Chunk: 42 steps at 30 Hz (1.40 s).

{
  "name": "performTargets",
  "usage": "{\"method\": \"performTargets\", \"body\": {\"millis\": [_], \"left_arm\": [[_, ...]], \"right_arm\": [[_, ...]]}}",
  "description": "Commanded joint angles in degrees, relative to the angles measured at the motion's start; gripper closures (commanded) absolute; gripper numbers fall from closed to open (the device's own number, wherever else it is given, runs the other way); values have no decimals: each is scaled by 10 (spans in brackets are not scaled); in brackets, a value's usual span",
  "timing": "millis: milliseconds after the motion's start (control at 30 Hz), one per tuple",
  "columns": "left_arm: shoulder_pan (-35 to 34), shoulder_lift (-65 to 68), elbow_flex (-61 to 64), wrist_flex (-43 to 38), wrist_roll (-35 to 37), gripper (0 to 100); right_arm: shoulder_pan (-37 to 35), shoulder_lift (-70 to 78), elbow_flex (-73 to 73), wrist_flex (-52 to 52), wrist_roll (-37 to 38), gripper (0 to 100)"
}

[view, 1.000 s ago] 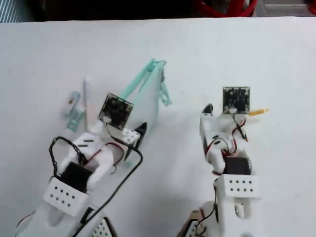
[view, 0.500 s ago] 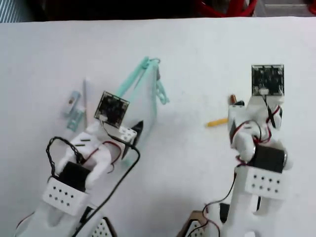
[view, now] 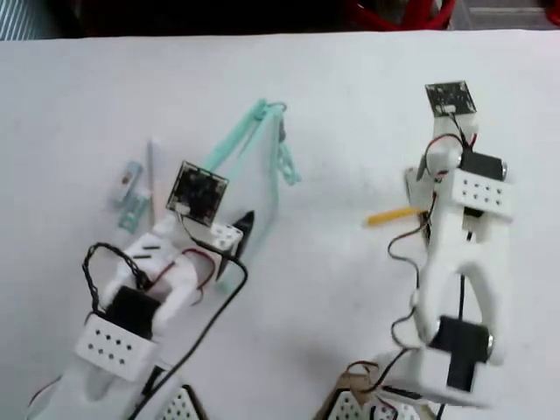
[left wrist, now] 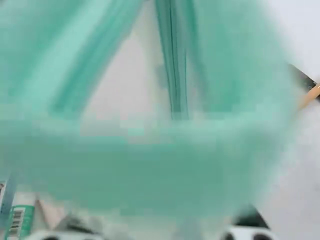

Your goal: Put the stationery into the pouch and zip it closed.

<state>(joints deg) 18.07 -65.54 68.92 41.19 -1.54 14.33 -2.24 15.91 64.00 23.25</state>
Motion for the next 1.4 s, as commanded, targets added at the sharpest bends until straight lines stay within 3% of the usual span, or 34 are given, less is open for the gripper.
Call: {"method": "performTargets", "body": {"millis": [0,133,367,967,1367], "left_arm": [[-4,-7,8,-38,2,827],[-4,-7,14,-52,2,827],[-4,-7,14,-51,1,827],[-4,-7,13,-52,1,827],[-4,-7,13,-52,1,827]], "right_arm": [[8,58,-29,-22,6,783],[9,71,-28,-46,8,879],[18,78,-18,-74,86,817],[23,78,7,-61,-226,789],[46,167,-30,-105,-234,783]]}}
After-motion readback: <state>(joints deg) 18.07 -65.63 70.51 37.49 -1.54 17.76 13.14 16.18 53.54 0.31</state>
